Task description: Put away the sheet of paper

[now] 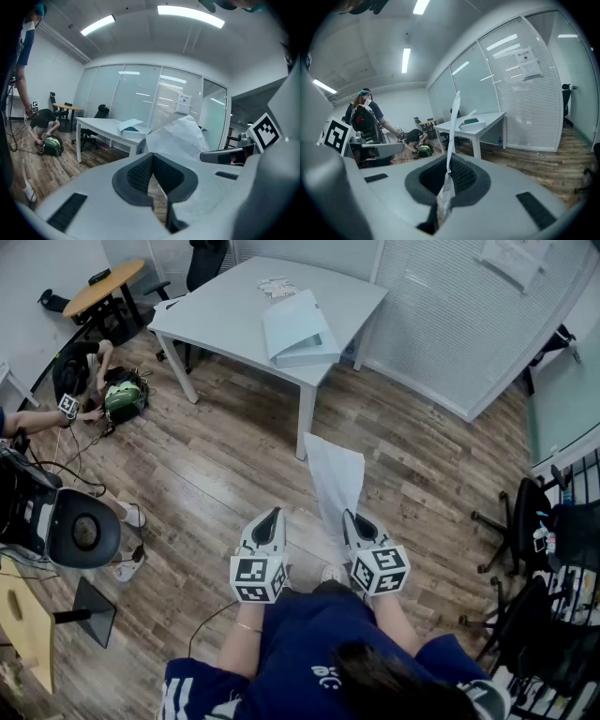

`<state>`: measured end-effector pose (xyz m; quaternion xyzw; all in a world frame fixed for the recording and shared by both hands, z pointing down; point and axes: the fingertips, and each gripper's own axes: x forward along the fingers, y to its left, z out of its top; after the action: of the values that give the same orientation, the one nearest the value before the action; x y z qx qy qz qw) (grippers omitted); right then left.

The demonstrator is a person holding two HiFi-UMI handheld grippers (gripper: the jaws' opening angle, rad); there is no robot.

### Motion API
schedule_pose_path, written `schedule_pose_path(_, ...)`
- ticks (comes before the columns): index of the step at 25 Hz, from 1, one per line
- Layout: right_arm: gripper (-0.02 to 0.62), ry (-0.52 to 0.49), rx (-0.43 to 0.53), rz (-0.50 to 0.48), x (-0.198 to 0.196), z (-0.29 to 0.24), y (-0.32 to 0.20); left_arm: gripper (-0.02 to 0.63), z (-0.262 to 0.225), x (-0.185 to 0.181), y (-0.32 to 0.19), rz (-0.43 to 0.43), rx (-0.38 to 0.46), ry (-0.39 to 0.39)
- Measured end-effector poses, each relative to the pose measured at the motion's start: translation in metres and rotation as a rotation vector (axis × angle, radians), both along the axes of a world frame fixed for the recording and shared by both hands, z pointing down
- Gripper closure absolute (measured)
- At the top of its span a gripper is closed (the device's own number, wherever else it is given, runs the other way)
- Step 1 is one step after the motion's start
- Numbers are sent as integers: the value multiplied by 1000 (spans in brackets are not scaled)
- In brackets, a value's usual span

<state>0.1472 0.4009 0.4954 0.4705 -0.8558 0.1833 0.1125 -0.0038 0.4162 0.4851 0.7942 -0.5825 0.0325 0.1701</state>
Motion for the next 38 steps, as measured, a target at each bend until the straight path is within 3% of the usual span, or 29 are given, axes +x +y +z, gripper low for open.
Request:
schedule_pose_path(10,588,-14,9,62,-23,1,-12,601,7,-30,-20,45,3,-4)
schedule_pose_path(17,588,-34,22,96,-19,-1,-37,601,15,-38,-39,33,-21,5)
schedule_pose_path(26,588,-70,34,51,-3,1,-133,601,27,-39,-108,-52,-58,-17)
schedule_pose_path(38,588,-65,45,-89,39,-5,-257,601,19,15,-221,-137,-52,-61)
